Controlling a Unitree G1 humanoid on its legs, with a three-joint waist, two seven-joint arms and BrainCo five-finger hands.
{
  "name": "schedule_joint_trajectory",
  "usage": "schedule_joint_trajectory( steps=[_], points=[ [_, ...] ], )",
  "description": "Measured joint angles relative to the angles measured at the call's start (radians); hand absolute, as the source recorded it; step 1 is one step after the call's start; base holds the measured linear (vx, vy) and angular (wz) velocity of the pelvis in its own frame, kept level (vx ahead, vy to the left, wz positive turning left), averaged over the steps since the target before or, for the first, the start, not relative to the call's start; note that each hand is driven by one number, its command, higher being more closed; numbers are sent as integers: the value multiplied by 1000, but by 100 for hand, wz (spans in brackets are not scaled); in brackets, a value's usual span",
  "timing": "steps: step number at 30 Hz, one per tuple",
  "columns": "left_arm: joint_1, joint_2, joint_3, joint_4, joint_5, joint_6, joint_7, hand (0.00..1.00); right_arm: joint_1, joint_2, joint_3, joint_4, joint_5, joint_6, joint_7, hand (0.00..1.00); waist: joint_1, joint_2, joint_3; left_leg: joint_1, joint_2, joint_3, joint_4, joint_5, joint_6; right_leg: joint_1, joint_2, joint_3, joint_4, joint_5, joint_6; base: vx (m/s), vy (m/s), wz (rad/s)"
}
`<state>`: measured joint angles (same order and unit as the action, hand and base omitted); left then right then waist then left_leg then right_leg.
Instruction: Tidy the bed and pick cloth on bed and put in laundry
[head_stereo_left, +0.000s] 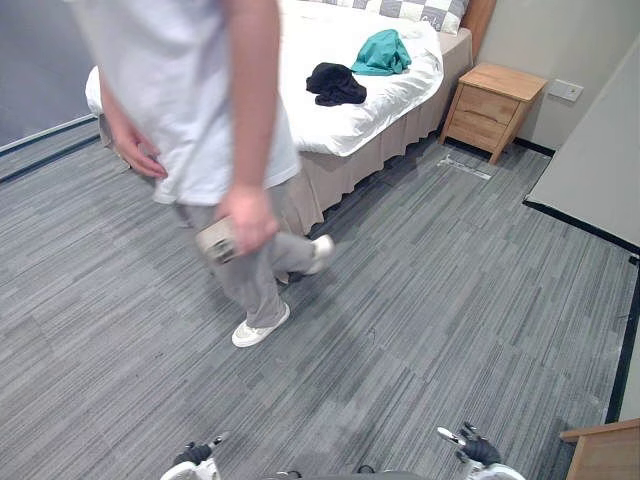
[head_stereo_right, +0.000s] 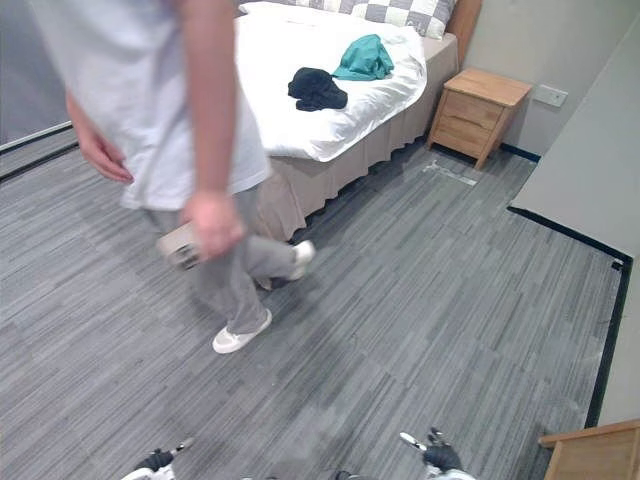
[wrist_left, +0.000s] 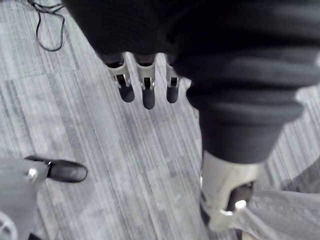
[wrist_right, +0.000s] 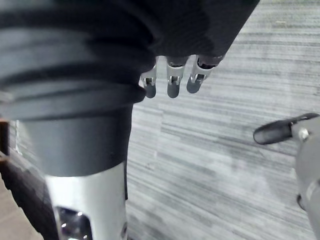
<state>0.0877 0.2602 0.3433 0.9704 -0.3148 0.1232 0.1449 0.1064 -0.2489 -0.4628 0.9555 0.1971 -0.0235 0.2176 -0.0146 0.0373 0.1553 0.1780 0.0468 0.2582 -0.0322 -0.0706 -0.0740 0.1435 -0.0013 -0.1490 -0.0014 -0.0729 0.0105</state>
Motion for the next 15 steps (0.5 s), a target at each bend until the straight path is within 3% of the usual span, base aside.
schedule_joint_trajectory(
  steps=[7,15],
  points=[
    [2,2,20,-10,-17,-7,-82,0,-10,0,-3,-1,0,0,43,0,0,2,2,-1,0,5,0,-3,-4,-2,0,-2,0,-2,1,0,0,0],
    [3,-25,11,-17,-37,-2,-88,0,-7,5,-2,-1,-1,-5,44,0,-1,12,10,0,2,6,2,-3,-3,-5,0,-4,14,-8,2,-34,-24,1]
  ],
)
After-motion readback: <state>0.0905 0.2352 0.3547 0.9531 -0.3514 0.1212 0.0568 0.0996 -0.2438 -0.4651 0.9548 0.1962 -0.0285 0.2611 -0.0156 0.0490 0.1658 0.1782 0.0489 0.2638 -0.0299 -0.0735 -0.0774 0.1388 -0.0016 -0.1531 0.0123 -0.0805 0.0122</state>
